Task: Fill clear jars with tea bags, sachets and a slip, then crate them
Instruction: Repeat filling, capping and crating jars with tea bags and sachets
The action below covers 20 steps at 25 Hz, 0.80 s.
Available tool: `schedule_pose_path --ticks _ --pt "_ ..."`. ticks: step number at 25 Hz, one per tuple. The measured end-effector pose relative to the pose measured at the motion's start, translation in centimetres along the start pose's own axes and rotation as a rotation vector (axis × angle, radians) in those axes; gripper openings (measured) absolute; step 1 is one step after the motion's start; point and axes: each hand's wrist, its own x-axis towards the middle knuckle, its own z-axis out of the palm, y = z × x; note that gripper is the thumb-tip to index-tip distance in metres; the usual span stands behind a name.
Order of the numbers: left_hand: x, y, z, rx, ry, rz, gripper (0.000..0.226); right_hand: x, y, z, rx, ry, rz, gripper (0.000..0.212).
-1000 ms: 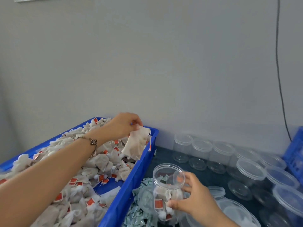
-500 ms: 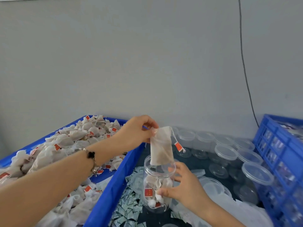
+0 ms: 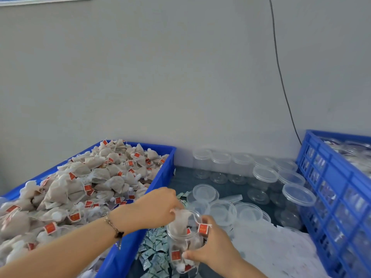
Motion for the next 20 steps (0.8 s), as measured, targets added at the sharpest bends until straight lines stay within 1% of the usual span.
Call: schedule_pose_path --ticks 2,3,5,7,10,12,13,15,16,17,18,20 --pt "-0.3 0.3 1.5 0.023 -0.072 -0.021 0.039 0.2 0.4 0.8 0.002 0.002 0.000 0.074" --pt "-0.3 0.4 2.1 0.020 -0.086 -0.023 0.038 0.3 0.5 1.0 0.007 0.004 0.002 0.074" --pt "-0.3 0.6 2.7 -0.001 -0.084 -0.031 0.031 0.5 0.5 1.1 0.007 0.000 0.009 0.077" --pt "0.0 0.7 2.5 -0.027 -0.086 -0.062 0.033 0.7 0.6 1.1 0.016 -0.006 0.007 0.076" --pt "0.5 0.9 1.6 0.054 -0.036 -0.079 0.046 0.9 0.4 0.9 0.001 -0.010 -0.009 0.076" --pt "1.0 1.4 1.4 0.088 0.031 -0.048 0.034 0.9 0.2 0.7 -0.009 -0.003 -0.033 0.078" --pt "1.4 1.7 1.3 0.090 0.055 -0.006 0.029 0.8 0.2 0.6 -0.005 0.003 -0.038 0.077" --pt "2.2 2.4 1.1 0.073 0.084 0.080 0.032 0.5 0.1 -0.1 -0.010 0.025 -0.039 0.074" --pt "2.6 2.8 0.9 0.020 0.103 0.107 0.030 0.3 0.1 -0.5 -0.013 0.036 -0.036 0.073" --pt "3.0 3.3 0.5 -0.088 0.129 0.115 0.028 0.1 0.2 -1.0 -0.010 0.045 -0.030 0.075" --pt "3.3 3.8 -0.1 -0.240 0.153 0.108 0.024 -0.2 0.3 -1.6 -0.003 0.054 -0.021 0.078" --pt "3.4 4.4 -1.4 -0.619 0.178 0.094 0.017 -0.9 0.8 -2.7 0.013 0.074 -0.002 0.082"
